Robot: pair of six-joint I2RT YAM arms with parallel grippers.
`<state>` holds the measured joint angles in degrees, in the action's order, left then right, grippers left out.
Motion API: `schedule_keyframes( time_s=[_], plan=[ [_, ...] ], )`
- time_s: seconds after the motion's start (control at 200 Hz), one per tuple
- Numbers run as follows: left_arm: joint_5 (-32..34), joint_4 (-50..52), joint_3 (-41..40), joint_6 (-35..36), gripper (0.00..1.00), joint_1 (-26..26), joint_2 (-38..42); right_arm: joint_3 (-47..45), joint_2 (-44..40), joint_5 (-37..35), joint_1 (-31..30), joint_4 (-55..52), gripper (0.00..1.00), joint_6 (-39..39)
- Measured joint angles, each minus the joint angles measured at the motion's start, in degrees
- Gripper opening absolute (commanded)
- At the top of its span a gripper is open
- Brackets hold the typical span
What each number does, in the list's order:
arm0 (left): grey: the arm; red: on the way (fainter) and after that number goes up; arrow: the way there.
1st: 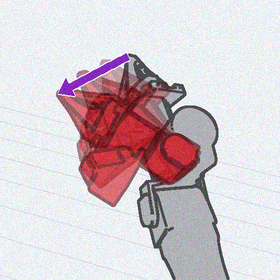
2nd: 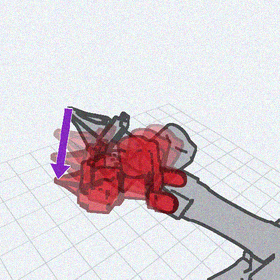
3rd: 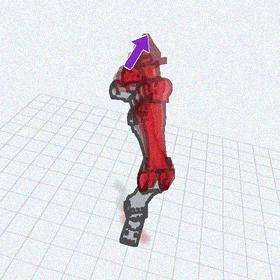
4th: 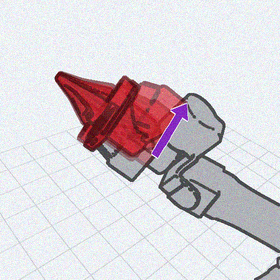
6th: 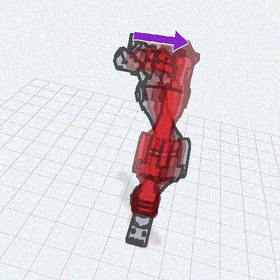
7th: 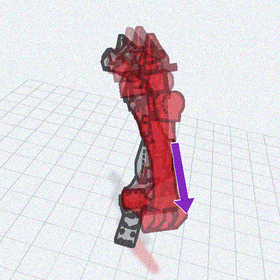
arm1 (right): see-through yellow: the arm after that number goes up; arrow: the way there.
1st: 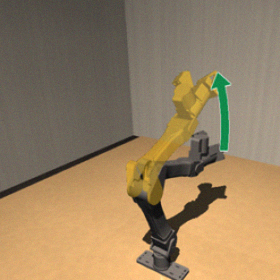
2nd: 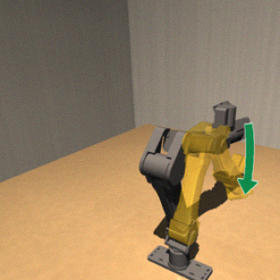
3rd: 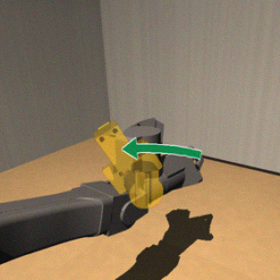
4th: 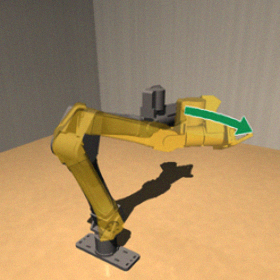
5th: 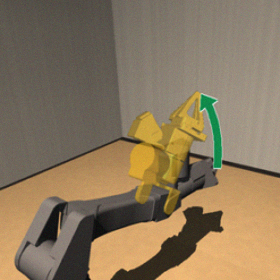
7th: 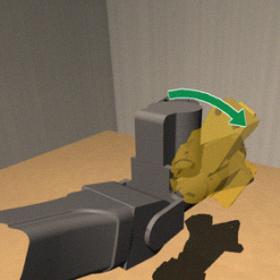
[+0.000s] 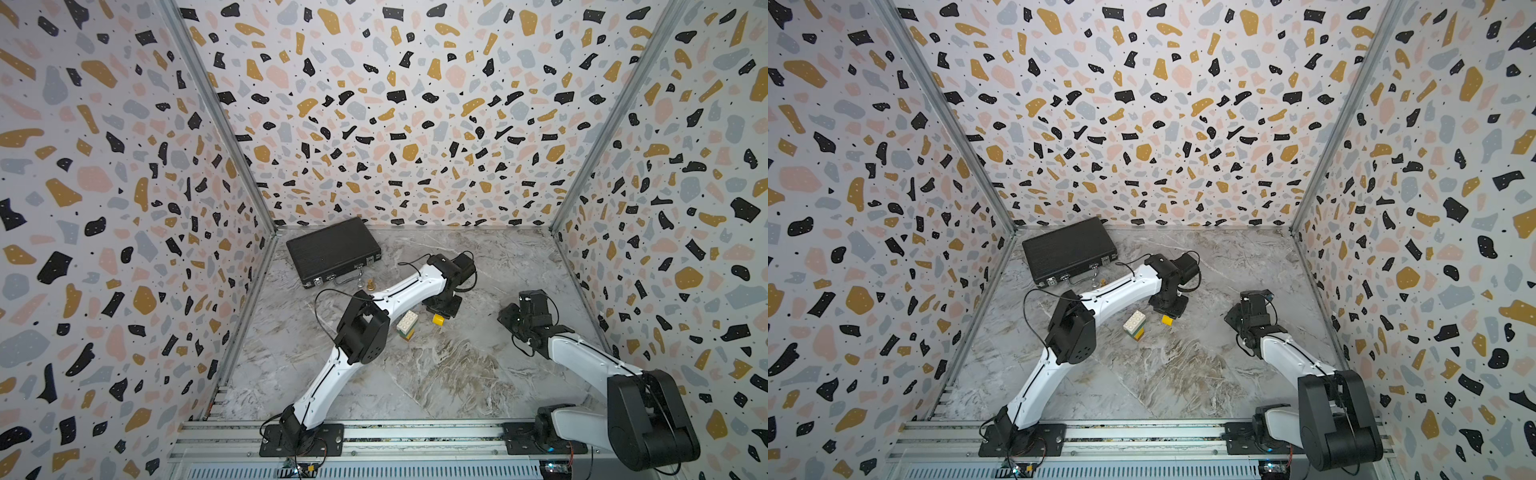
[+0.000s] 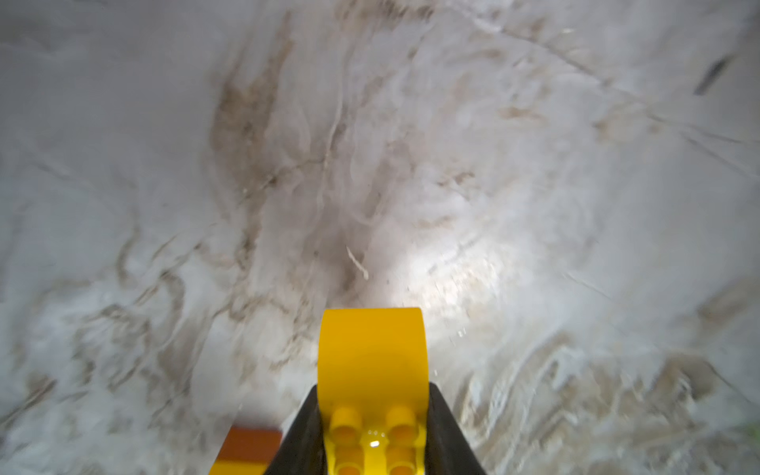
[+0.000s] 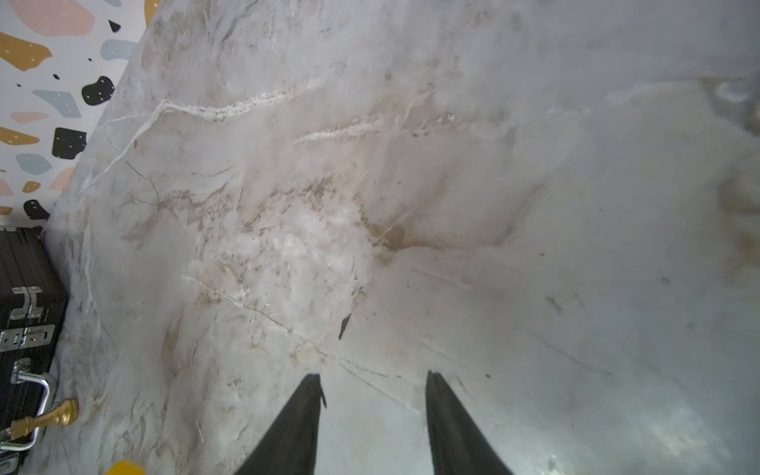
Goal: Assemble an ice cream with lego
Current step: Pick up the lego brick from the center of the board, then assemble the lego brick with the lego brick.
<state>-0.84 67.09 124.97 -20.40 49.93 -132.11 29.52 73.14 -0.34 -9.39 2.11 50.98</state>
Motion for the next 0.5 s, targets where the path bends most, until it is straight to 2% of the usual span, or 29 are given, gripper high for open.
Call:
schedule_keyframes(
  time_s=[0.16,0.255,0.496],
  plan=[
    [-0.9,2.5,-5.7,6.2,0.0,0.0,13.6,0.0,4.0,5.7,0.0,3.2,0.39,-0.3],
    [-0.5,4.2,-9.7,9.0,0.0,0.0,18.9,0.0,6.1,10.2,0.0,6.4,0.38,-0.4],
    [0.2,7.5,-19.1,12.2,0.0,-0.7,19.5,1.9,12.6,20.3,-1.1,14.1,0.39,-0.5]
  ],
)
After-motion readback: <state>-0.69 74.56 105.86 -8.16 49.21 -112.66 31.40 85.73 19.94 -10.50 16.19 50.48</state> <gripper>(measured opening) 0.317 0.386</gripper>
